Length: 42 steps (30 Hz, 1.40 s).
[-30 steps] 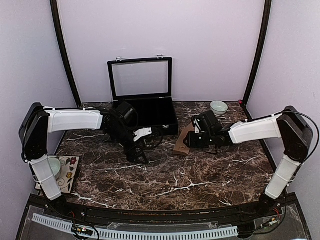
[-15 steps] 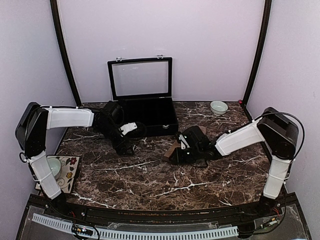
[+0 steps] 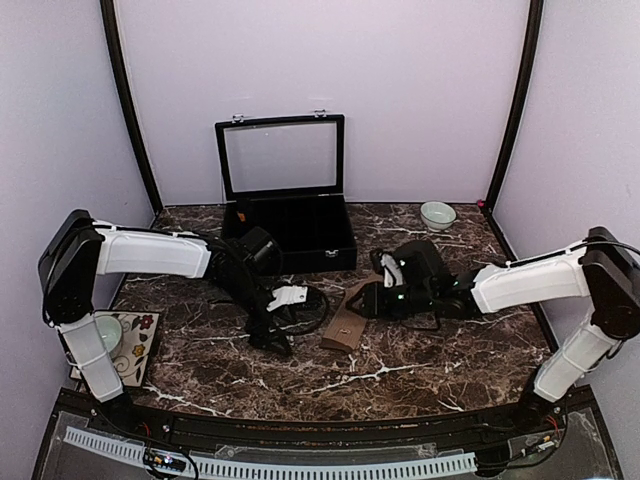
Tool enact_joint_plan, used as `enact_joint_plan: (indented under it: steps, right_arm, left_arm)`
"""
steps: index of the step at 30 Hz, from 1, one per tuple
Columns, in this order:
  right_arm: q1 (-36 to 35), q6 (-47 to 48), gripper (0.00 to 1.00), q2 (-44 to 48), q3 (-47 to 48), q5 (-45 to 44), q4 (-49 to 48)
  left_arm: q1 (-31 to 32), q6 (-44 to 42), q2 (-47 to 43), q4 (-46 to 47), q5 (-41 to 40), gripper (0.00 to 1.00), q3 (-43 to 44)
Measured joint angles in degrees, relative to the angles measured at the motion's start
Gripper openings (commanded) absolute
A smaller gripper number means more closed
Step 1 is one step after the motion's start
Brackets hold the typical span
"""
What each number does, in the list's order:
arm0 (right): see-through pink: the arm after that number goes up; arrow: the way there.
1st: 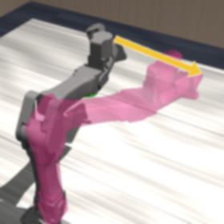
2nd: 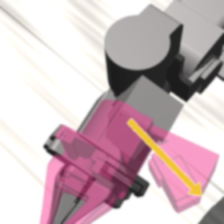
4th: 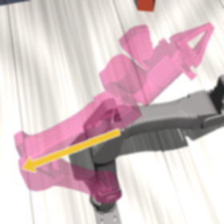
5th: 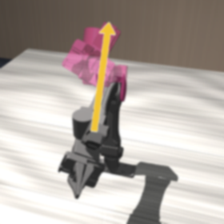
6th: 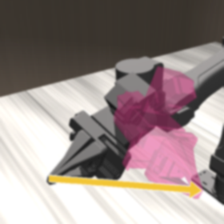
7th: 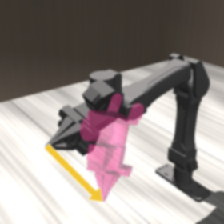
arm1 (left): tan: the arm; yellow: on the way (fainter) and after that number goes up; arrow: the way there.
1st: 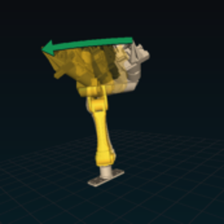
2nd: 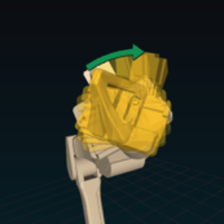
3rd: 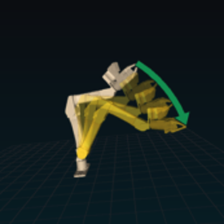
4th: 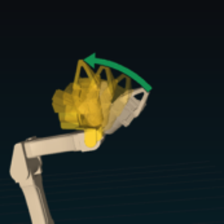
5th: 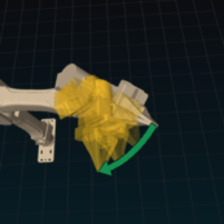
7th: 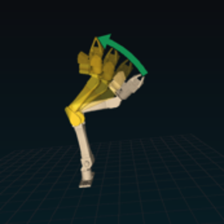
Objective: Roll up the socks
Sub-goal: Move the sock to the center of the board, then roll the sock at the center of the board.
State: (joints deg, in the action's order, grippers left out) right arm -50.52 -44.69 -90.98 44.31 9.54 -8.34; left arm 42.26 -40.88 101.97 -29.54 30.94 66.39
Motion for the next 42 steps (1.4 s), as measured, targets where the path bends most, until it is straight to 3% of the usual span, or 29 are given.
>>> enact_joint_plan:
  steps: [5,14,24,34,42]
  right_arm:
    - [10.8,2.6,0.35,2.6,6.6,-0.3,4.4]
    - [19.7,7.2,0.24,-11.6,17.2,0.9,10.4]
    - [21.8,9.2,0.20,-18.2,17.8,1.9,13.8]
    - [22.3,12.4,0.17,-21.8,22.6,2.9,14.8]
    - [22.0,15.6,0.32,-21.0,21.6,3.9,13.1]
  left_arm:
    - [4.2,-2.4,1.3,-0.9,2.1,0.86,2.4]
    - [9.4,-4.2,7.4,1.2,2.6,0.81,8.0]
    - [13.3,-7.6,11.0,4.5,-1.1,0.83,10.2]
    - [13.3,-11.8,13.4,7.1,-9.0,0.68,10.5]
    - [13.0,-13.3,13.4,8.3,-12.6,0.63,9.3]
